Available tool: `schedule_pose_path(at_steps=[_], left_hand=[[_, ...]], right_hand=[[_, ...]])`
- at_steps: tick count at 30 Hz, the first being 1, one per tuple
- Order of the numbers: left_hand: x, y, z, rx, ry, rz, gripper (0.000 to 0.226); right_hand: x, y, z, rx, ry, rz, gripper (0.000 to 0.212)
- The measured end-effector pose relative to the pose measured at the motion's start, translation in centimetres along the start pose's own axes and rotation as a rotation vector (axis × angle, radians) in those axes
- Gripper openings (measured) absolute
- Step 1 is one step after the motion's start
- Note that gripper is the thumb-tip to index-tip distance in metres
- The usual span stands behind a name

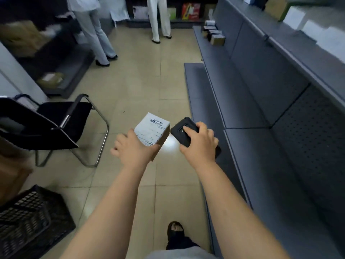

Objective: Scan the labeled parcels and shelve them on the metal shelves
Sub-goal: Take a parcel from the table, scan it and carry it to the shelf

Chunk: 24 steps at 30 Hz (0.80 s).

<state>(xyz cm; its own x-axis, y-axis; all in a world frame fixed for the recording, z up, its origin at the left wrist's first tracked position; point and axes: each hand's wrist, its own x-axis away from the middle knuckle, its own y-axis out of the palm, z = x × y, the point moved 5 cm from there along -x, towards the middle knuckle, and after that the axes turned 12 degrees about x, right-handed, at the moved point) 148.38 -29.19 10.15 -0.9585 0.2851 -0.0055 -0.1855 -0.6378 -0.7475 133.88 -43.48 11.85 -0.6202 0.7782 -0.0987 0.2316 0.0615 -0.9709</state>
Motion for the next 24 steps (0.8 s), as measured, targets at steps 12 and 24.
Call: schedule_pose_path(at_steps=[12,24], left_hand=[[-30.6,9.2,7.7,-0.061,0.025,-0.005,0.095],[-64.1,21.7,19.6,-0.053,0.203,-0.182,0.090]], right_hand=[[-32.5,8.0,-6.7,-0.046,0.004,-0.061,0.060],[-66.1,11.0,-9.8,-0.172,0.268,-0.007,0.060]])
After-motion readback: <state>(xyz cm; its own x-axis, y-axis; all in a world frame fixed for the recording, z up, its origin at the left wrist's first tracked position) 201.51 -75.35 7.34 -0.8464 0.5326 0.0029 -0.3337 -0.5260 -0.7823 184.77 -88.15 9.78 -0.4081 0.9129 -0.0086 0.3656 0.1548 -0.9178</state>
